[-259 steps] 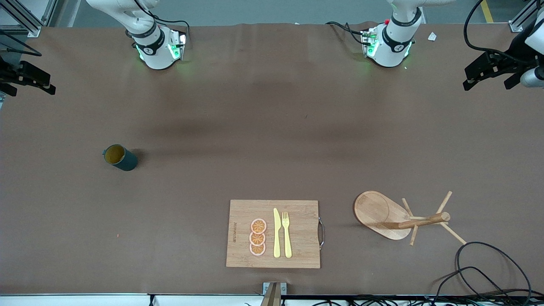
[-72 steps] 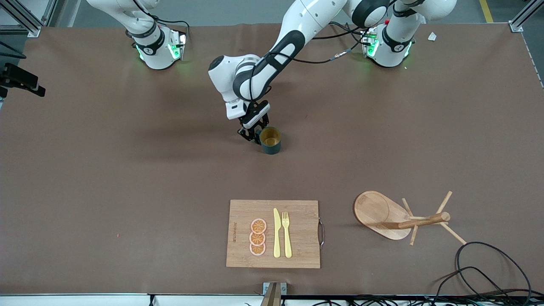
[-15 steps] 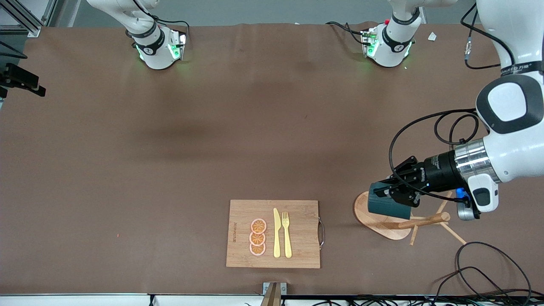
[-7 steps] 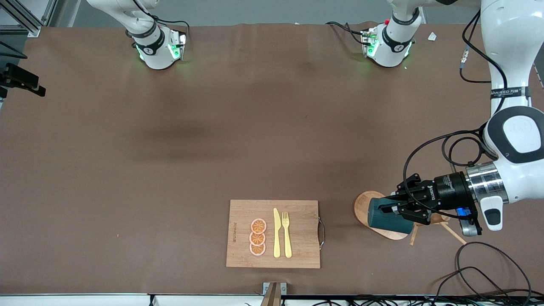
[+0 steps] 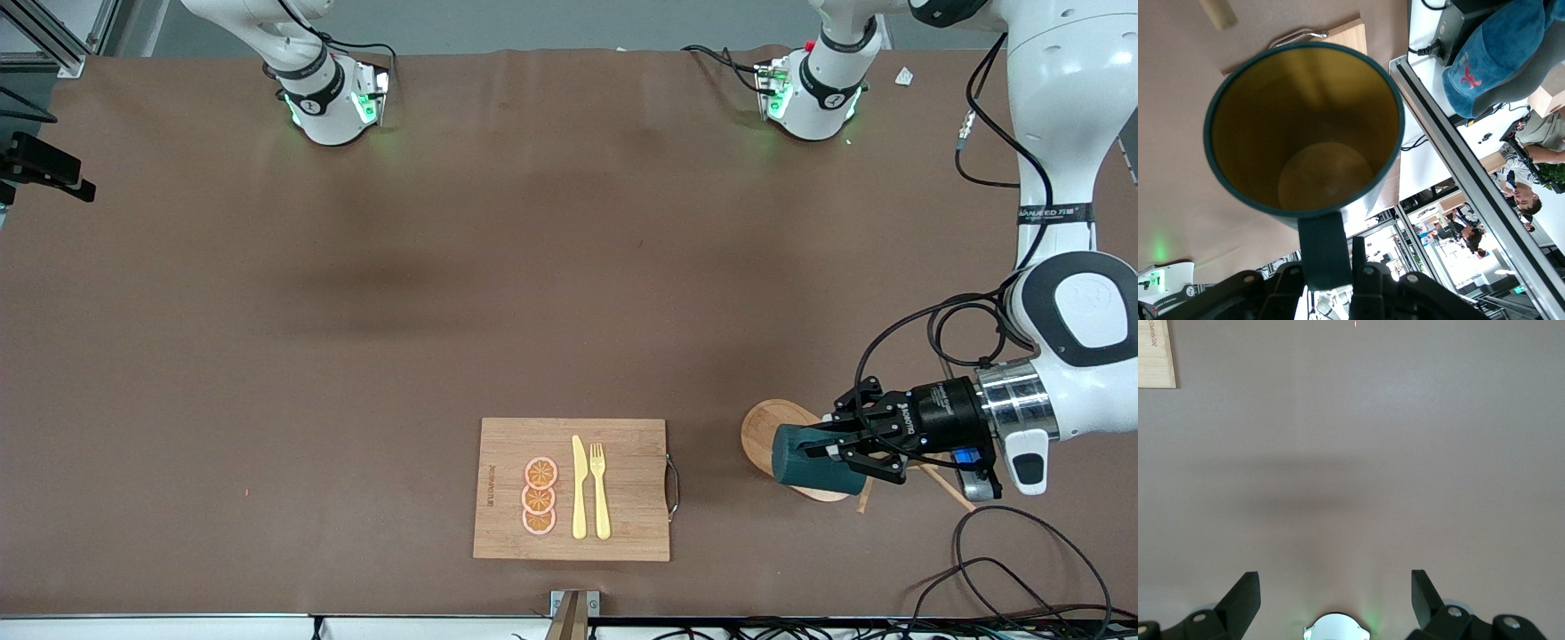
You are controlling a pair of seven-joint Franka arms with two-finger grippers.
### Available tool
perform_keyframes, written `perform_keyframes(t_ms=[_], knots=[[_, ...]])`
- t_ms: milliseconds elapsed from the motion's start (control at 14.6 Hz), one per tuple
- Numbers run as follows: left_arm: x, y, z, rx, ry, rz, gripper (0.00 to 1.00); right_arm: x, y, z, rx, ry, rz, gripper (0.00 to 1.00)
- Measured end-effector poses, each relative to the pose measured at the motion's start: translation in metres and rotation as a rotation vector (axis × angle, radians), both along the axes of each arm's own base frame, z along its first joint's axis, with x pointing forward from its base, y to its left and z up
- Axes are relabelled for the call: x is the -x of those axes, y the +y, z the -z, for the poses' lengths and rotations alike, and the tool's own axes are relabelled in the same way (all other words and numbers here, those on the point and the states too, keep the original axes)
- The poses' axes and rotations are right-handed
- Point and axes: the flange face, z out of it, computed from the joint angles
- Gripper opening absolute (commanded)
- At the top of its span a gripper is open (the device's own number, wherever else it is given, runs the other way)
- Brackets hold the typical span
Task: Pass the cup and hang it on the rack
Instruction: 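Tilt the mug and slide its handle onto a rack peg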
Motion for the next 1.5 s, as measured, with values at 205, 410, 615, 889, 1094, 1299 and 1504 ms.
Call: perform_keyframes(t_ms=[205,410,615,889,1094,1299,1504], knots=[[-0.003,0.002,0.020,0.032,0.032,-0.016,0.00,0.000,0.000,0.000,0.000,0.000,0.000,1.00],[-0.007,0.015,0.028,0.090,0.052,-0.052,0.00,0.000,0.000,0.000,0.000,0.000,0.000,1.00],[-0.008,0.029,0.025,0.142,0.071,-0.069,0.00,0.000,0.000,0.000,0.000,0.000,0.000,1.00],[-0.007,0.043,0.036,0.188,0.100,-0.090,0.00,0.000,0.000,0.000,0.000,0.000,0.000,1.00],[-0.008,0.043,0.046,0.192,0.115,-0.092,0.00,0.000,0.000,0.000,0.000,0.000,0.000,1.00],[-0.010,0.053,0.055,0.214,0.128,-0.115,0.00,0.000,0.000,0.000,0.000,0.000,-0.001,1.00],[-0.012,0.066,0.063,0.252,0.140,-0.145,0.00,0.000,0.000,0.000,0.000,0.000,0.000,1.00]])
